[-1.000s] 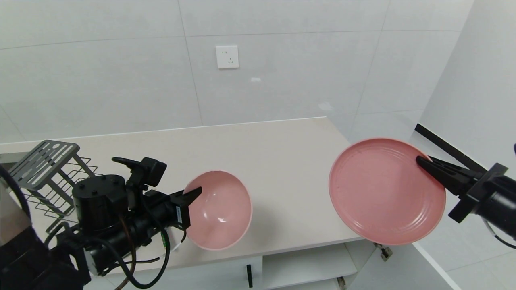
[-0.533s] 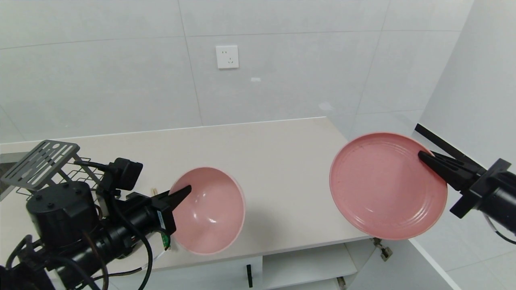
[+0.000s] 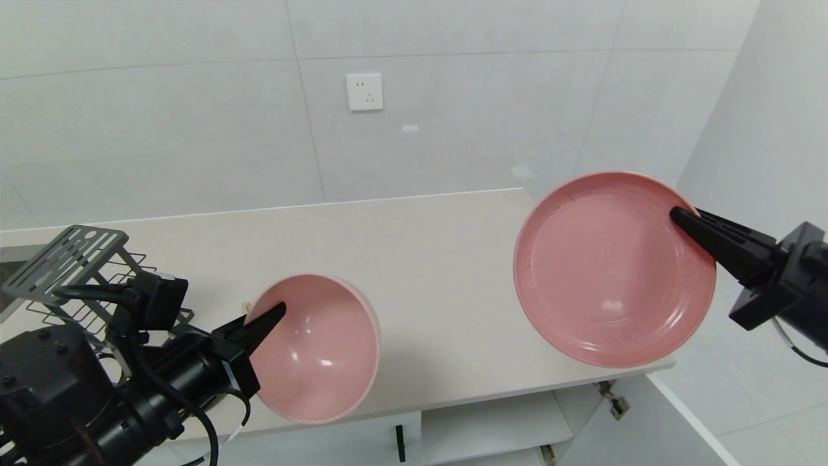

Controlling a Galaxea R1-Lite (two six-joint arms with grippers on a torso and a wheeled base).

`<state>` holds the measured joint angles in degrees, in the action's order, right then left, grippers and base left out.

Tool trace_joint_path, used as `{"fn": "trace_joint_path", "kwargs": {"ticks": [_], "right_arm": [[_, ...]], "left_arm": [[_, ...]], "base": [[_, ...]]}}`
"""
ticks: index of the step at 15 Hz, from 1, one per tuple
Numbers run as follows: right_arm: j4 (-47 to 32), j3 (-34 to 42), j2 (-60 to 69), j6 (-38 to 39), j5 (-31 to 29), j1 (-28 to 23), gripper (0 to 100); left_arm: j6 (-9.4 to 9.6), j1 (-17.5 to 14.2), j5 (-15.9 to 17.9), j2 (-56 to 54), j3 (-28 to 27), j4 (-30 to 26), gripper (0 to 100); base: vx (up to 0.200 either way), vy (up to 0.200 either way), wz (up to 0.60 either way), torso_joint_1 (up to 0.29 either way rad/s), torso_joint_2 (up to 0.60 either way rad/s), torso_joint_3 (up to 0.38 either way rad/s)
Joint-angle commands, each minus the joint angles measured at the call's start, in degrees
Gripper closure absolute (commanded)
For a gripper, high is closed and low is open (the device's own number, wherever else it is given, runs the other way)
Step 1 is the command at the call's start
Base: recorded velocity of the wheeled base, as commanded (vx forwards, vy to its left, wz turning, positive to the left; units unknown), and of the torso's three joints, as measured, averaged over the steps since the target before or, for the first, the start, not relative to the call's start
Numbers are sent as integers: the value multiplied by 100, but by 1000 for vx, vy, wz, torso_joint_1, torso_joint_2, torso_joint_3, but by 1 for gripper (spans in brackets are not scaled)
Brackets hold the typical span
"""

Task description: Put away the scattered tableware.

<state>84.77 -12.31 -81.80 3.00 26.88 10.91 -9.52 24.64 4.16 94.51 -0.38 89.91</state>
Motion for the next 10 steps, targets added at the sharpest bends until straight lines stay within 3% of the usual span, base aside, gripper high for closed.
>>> {"fn": "trace_joint_path", "kwargs": {"ticks": [1, 5, 6, 7, 10], "right_arm": [[22, -17, -99, 456, 10, 60, 100], [74, 62, -126, 438, -25, 368, 100], [259, 203, -161, 368, -25, 561, 100], [373, 177, -222, 219, -60, 570, 100], [523, 291, -372, -414, -535, 614, 100]], "left_arm": [[20, 199, -55, -38, 20, 9, 100], [425, 199, -91, -337, -164, 9, 100], [838, 208, -108, -240, -208, 9, 100], [1066, 243, -126, -126, -200, 9, 100], [1321, 191, -143, -65, 11, 9, 100]], "base": [[0, 0, 0, 0, 0, 0], [0, 0, 0, 0, 0, 0], [0, 0, 0, 0, 0, 0], [0, 0, 0, 0, 0, 0], [0, 0, 0, 0, 0, 0]]}}
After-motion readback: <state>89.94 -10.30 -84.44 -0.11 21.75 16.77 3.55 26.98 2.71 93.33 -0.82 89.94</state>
